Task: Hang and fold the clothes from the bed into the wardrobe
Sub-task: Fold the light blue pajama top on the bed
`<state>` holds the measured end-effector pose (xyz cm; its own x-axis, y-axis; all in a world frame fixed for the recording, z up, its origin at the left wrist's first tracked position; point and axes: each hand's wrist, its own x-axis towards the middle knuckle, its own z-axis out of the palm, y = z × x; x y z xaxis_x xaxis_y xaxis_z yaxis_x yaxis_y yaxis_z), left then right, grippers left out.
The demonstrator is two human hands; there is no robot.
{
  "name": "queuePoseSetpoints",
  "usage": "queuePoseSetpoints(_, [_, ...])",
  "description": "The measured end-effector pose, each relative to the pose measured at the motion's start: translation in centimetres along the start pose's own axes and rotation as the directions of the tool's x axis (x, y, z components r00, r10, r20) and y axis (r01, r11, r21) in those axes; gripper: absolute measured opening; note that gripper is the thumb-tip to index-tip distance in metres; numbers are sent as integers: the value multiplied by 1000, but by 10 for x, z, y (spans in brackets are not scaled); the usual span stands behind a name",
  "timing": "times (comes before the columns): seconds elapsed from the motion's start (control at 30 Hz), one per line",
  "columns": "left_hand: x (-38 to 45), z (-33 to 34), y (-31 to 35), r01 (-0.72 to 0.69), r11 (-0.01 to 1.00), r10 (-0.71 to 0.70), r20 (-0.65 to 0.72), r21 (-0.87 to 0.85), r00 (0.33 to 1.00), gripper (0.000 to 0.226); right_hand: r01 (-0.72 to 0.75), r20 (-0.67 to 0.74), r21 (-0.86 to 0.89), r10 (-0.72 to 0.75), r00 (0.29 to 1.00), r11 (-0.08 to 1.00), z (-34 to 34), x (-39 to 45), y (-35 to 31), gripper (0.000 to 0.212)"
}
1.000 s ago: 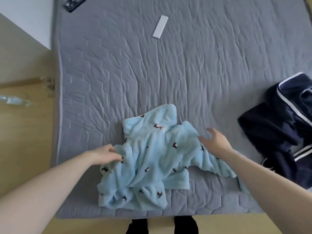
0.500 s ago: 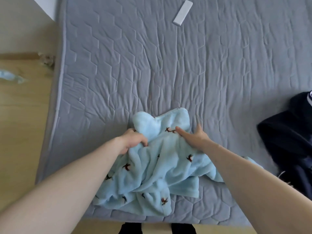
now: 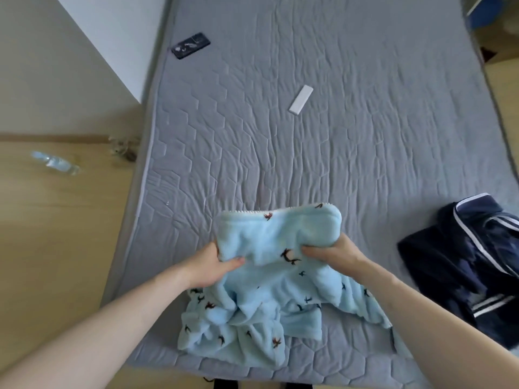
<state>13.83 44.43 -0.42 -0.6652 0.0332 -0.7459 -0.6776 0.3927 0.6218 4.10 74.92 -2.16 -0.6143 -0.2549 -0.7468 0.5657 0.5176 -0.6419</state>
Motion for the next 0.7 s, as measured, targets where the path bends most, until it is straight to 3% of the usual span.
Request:
queuePoseSetpoints(0.07, [-25, -9, 2, 39, 995, -29, -111, 95, 993, 31, 46, -61, -50, -49, 997, 998, -4, -35, -13, 35])
queuePoseSetpoints(0.17, [-64, -22, 20, 35, 999, -28, -255, 24, 967, 34, 137, -163, -69, -147, 976, 988, -8, -92, -39, 28])
queuePoseSetpoints(0.33, [-123, -72, 127, -195, 979, 201, -390, 56, 898, 35, 282, -346, -100, -299, 890, 954, -44, -166, -132, 25])
queuePoseSetpoints(0.53, [-195, -156, 290, -431, 863, 503, -524, 262, 687, 43, 500, -462, -194, -528, 712, 844, -102, -232, -281, 18])
queuePoseSetpoints(0.7, [-260, -206, 403, -541, 749, 651, -579, 383, 491, 50, 672, -554, -262, -678, 484, 693, -137, -288, -391, 16])
